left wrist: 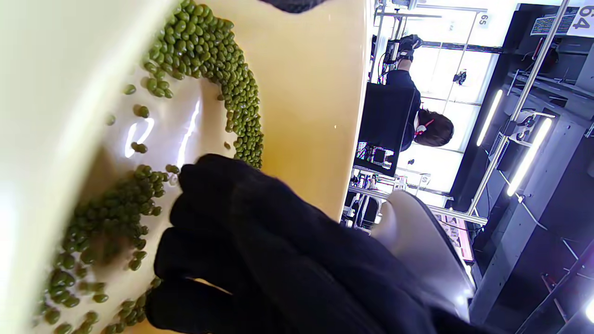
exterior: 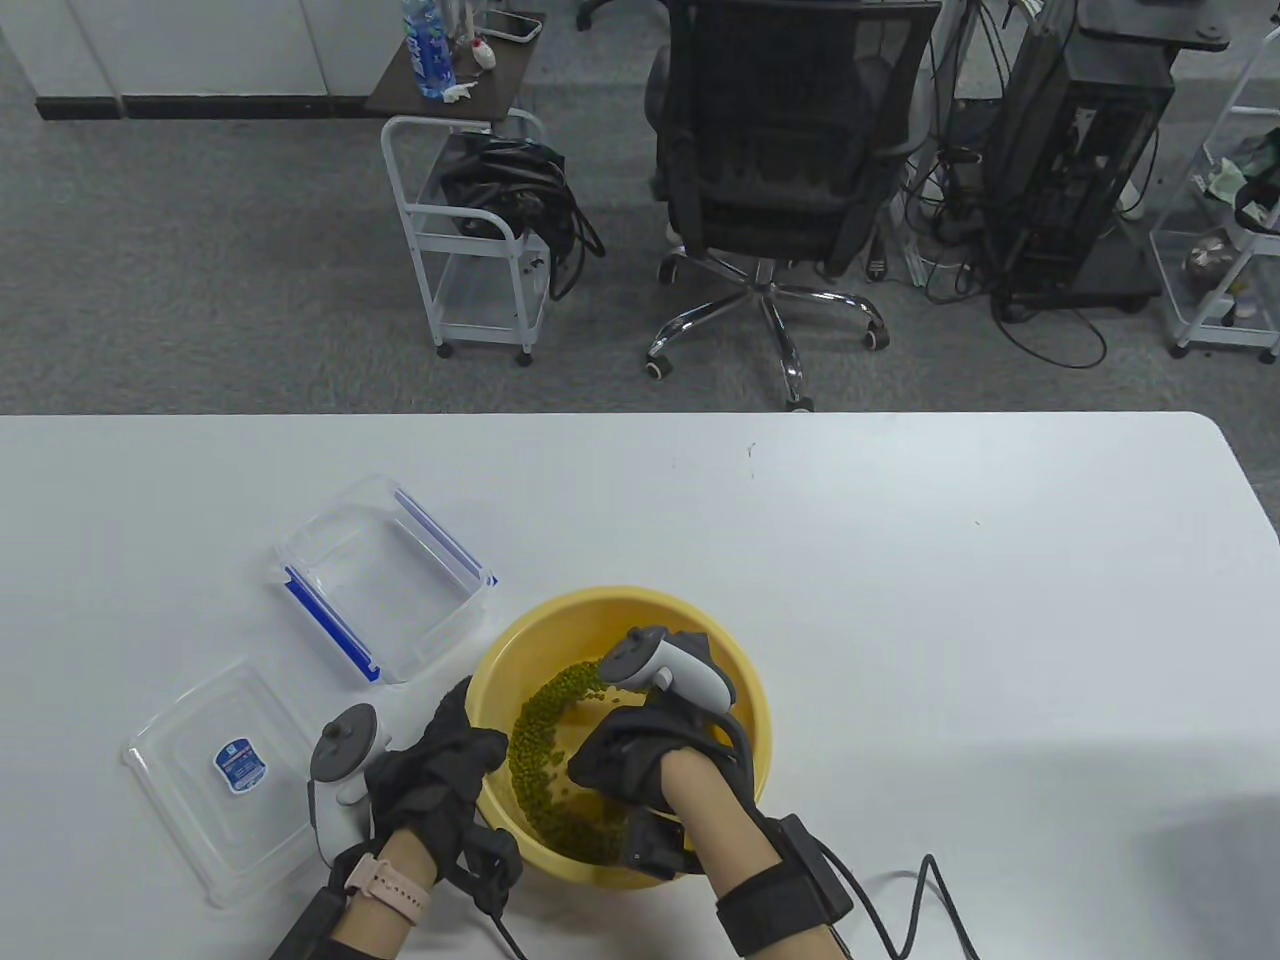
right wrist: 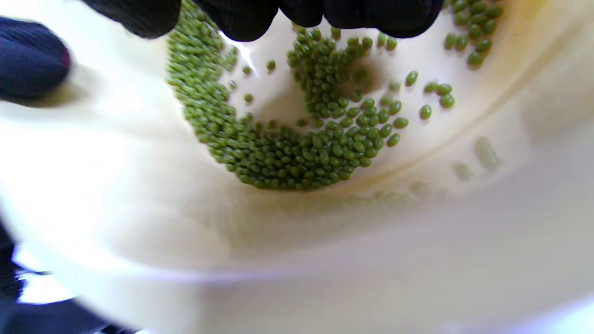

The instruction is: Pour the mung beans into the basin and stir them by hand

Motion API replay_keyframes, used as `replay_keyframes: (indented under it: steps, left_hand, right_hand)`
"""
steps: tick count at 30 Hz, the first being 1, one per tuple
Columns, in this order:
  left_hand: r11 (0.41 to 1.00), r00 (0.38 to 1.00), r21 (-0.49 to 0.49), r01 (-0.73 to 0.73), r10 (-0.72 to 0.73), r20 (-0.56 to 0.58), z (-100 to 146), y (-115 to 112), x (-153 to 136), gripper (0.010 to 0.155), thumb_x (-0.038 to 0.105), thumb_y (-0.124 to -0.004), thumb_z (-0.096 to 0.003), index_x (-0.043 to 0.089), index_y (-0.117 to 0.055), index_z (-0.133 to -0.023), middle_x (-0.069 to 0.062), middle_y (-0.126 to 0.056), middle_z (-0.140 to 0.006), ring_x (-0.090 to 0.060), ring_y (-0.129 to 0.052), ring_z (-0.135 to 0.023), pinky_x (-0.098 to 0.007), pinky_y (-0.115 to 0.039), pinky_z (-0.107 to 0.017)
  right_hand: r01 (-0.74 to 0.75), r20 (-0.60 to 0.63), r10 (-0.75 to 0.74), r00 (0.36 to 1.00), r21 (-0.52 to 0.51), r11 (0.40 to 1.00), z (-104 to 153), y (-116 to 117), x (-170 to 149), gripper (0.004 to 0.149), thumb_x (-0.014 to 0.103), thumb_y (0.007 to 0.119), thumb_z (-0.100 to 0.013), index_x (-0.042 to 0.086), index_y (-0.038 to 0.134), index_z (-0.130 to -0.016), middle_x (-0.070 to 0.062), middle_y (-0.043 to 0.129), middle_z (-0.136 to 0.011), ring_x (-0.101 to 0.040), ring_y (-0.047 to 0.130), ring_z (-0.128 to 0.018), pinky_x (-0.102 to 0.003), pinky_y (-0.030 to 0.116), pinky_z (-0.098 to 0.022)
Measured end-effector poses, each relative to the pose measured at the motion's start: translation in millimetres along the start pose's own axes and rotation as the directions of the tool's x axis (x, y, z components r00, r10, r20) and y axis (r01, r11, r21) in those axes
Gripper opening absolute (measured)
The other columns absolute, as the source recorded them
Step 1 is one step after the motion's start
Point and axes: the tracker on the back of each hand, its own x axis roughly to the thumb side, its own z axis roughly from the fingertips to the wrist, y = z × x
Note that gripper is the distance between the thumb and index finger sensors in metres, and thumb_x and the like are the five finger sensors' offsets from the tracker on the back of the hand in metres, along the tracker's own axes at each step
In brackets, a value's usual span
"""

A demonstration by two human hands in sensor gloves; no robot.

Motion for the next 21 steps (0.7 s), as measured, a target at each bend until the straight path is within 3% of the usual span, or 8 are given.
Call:
replay_keyframes:
  steps: [4,6,8,11,15,21]
  left_hand:
    - [1.000,1.000,-0.003,0.007,-0.007,0.000,0,0,0,0.070,0.004,-0.066,-0.0471,0.007,-0.030,-0.107,-0.027,-0.028,-0.107,-0.053,-0.034,-0.097,-0.063,-0.043,-0.067]
    - [1.000,1.000,-0.002,0.007,-0.007,0.001,0,0,0,0.070,0.005,-0.066,-0.0473,0.007,-0.030,-0.107,-0.027,-0.029,-0.107,-0.053,-0.034,-0.097,-0.063,-0.043,-0.067]
    - [1.000,1.000,-0.003,0.010,-0.010,-0.001,0,0,0,0.070,0.005,-0.066,-0.0476,0.007,-0.029,-0.107,-0.027,-0.028,-0.107,-0.053,-0.034,-0.097,-0.063,-0.043,-0.067]
    - [1.000,1.000,-0.007,0.014,-0.014,-0.003,1,1,0,0.070,0.006,-0.066,-0.0484,0.006,-0.028,-0.107,-0.028,-0.028,-0.107,-0.054,-0.033,-0.097,-0.064,-0.041,-0.067]
    - [1.000,1.000,0.008,0.016,-0.016,-0.003,3,1,0,0.071,0.009,-0.067,-0.0501,0.005,-0.026,-0.108,-0.029,-0.027,-0.107,-0.055,-0.031,-0.097,-0.065,-0.040,-0.066]
    - [0.997,0.997,-0.005,-0.071,0.071,0.010,12,14,12,0.070,0.015,-0.066,-0.0537,0.003,-0.023,-0.108,-0.030,-0.023,-0.107,-0.056,-0.027,-0.096,-0.066,-0.036,-0.066]
  right_hand:
    - [0.127,0.215,-0.101,0.971,-0.109,0.986,34,-10,-17,0.056,0.046,0.062,-0.042,0.024,0.043,-0.089,-0.009,0.031,-0.094,-0.036,0.041,-0.084,-0.046,0.050,-0.063]
    - [0.267,0.354,-0.187,0.917,-0.194,0.944,53,-16,-33,0.055,0.045,0.063,-0.042,0.024,0.044,-0.089,-0.009,0.033,-0.093,-0.035,0.043,-0.084,-0.045,0.052,-0.063]
    - [0.436,0.458,-0.275,0.846,-0.294,0.851,68,-20,-52,0.054,0.042,0.066,-0.041,0.024,0.047,-0.089,-0.009,0.036,-0.093,-0.035,0.045,-0.083,-0.045,0.053,-0.062]
    - [0.634,0.609,-0.312,0.729,-0.428,0.645,84,-26,-80,0.052,0.038,0.069,-0.039,0.023,0.053,-0.086,-0.010,0.043,-0.091,-0.035,0.053,-0.080,-0.045,0.058,-0.059]
    - [0.729,0.702,-0.286,0.652,-0.476,0.492,89,-27,-99,0.048,0.034,0.069,-0.039,0.024,0.057,-0.085,-0.009,0.050,-0.090,-0.034,0.059,-0.079,-0.043,0.063,-0.058]
    - [0.742,0.720,-0.263,0.642,-0.497,0.450,88,-25,-105,0.047,0.033,0.070,-0.039,0.024,0.059,-0.084,-0.009,0.052,-0.089,-0.033,0.062,-0.078,-0.043,0.066,-0.057]
